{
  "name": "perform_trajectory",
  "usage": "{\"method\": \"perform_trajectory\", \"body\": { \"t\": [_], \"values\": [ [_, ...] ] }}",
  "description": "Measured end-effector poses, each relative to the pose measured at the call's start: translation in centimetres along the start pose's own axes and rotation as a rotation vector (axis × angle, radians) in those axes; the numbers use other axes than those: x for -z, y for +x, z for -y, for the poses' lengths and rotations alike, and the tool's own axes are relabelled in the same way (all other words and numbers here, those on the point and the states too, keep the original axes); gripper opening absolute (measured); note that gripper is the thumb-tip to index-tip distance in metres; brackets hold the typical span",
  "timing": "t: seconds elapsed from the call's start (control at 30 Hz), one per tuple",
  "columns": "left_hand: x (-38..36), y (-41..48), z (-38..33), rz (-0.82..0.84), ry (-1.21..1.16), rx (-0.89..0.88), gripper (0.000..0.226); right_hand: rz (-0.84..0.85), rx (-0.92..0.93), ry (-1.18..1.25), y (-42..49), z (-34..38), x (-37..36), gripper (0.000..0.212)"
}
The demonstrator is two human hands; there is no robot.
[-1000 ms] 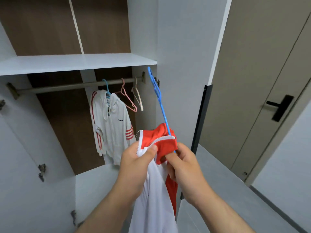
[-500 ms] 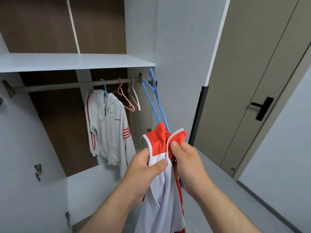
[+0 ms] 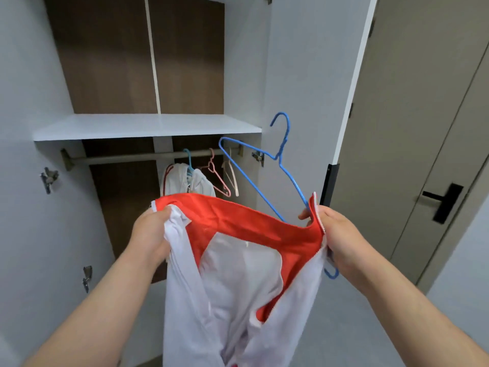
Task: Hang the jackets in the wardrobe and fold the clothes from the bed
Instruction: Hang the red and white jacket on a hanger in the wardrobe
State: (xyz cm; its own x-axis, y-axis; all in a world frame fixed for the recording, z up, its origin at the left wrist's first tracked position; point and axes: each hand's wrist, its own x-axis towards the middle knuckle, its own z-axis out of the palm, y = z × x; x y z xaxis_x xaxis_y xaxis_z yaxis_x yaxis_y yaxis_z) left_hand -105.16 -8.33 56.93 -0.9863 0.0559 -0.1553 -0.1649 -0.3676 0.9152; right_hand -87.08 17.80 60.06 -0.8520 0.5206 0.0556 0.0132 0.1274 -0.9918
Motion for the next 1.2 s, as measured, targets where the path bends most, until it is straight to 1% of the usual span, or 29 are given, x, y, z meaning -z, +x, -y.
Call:
{"method": "perform_trajectory", "body": {
  "t": [0.03,0.1,0.2,0.23,0.27,0.3,0.37,0.4,0.43,0.5,0.53,0.57,0.63,0.67,0.7,0.73,0.8,0.83,0.87,0.93,0.97,1.0,1.03,1.07,1.1,1.13,1.17,1.2],
  "values": [
    [-0.2,0.4,-0.8,0.002,0.022,-0.019,0.029,0.007,0.003,-0.028,0.6,0.4,0.5,0.045],
    [-0.9,0.5,-2.4,0.038,0.042,-0.022,0.010,0.091,0.012,-0.003,1.4,1.3,1.3,0.053],
    [-1.8,0.8,-4.0,0.070,-0.026,0.064,0.021,0.261,0.075,-0.005,2.3,1.7,2.4,0.070],
    [-1.9,0.8,-4.5,0.087,-0.074,0.100,0.024,0.299,0.096,-0.016,2.6,1.8,2.8,0.078],
    [-2.1,0.7,-5.0,0.088,-0.101,0.125,0.026,0.329,0.095,-0.017,2.8,1.9,3.3,0.080],
    [-2.1,0.8,-5.3,0.090,-0.106,0.133,0.024,0.367,0.078,-0.016,3.1,2.0,3.7,0.076],
    [-2.1,0.6,-6.1,0.082,-0.077,0.123,0.016,0.438,0.013,-0.006,3.3,2.4,4.4,0.045],
    [-2.1,0.6,-6.4,0.084,-0.060,0.114,0.017,0.469,-0.003,-0.018,3.4,2.8,4.7,0.038],
    [-2.0,0.5,-6.6,0.095,-0.075,0.112,0.020,0.495,0.004,-0.043,3.6,2.9,5.0,0.042],
    [-1.7,0.4,-7.1,0.116,-0.109,0.118,0.023,0.519,0.055,-0.134,4.1,3.5,5.5,0.062],
    [-1.4,0.2,-7.2,0.130,-0.115,0.114,0.024,0.522,0.073,-0.163,4.3,3.9,5.8,0.062],
    [-1.1,0.2,-7.3,0.157,-0.137,0.109,0.026,0.524,0.086,-0.180,4.4,4.4,6.0,0.053],
    [-0.3,0.5,-7.3,0.199,-0.183,0.110,0.043,0.517,0.096,-0.196,4.6,5.2,6.6,0.026],
    [0.0,0.8,-7.4,0.209,-0.185,0.114,0.052,0.514,0.094,-0.206,4.8,5.5,7.0,0.021],
    [0.3,0.9,-7.5,0.238,-0.173,0.114,0.056,0.520,0.091,-0.223,5.0,5.7,7.4,0.024],
    [0.4,0.9,-7.6,0.264,-0.149,0.111,0.058,0.530,0.092,-0.242,5.2,5.9,7.8,0.036],
    [0.7,1.0,-7.8,0.328,-0.075,0.084,0.054,0.543,0.103,-0.300,5.7,6.3,8.7,0.062],
    [1.0,1.1,-8.0,0.365,-0.027,0.069,0.054,0.550,0.112,-0.335,5.9,6.5,9.1,0.067],
    [1.4,1.1,-8.2,0.421,0.033,0.057,0.057,0.557,0.121,-0.366,6.0,6.9,9.6,0.068],
    [2.3,1.3,-8.9,0.543,0.204,0.067,0.075,0.576,0.140,-0.428,5.8,7.8,10.3,0.066],
    [2.3,1.3,-9.2,0.582,0.312,0.069,0.080,0.574,0.148,-0.466,5.7,8.2,10.4,0.066],
    [2.1,1.1,-9.4,0.599,0.433,0.060,0.080,0.564,0.149,-0.502,5.6,8.6,10.3,0.065],
    [1.4,0.6,-9.7,0.600,0.559,0.031,0.072,0.553,0.152,-0.540,5.6,8.9,10.2,0.060],
    [0.5,-0.2,-9.7,0.568,0.680,-0.027,0.054,0.533,0.160,-0.583,5.5,9.1,10.0,0.049],
    [-0.6,-1.0,-9.8,0.517,0.772,-0.107,0.032,0.513,0.171,-0.634,5.4,9.4,9.5,0.031],
    [-1.5,-1.6,-9.7,0.467,0.839,-0.195,0.020,0.489,0.187,-0.692,5.5,9.6,9.1,0.014],
    [-2.4,-2.0,-9.5,0.439,0.879,-0.270,0.018,0.466,0.207,-0.730,5.6,9.6,8.6,0.010],
    [-3.2,-2.4,-9.2,0.436,0.894,-0.316,0.016,0.431,0.228,-0.755,5.6,9.6,8.0,0.014]
  ]
}}
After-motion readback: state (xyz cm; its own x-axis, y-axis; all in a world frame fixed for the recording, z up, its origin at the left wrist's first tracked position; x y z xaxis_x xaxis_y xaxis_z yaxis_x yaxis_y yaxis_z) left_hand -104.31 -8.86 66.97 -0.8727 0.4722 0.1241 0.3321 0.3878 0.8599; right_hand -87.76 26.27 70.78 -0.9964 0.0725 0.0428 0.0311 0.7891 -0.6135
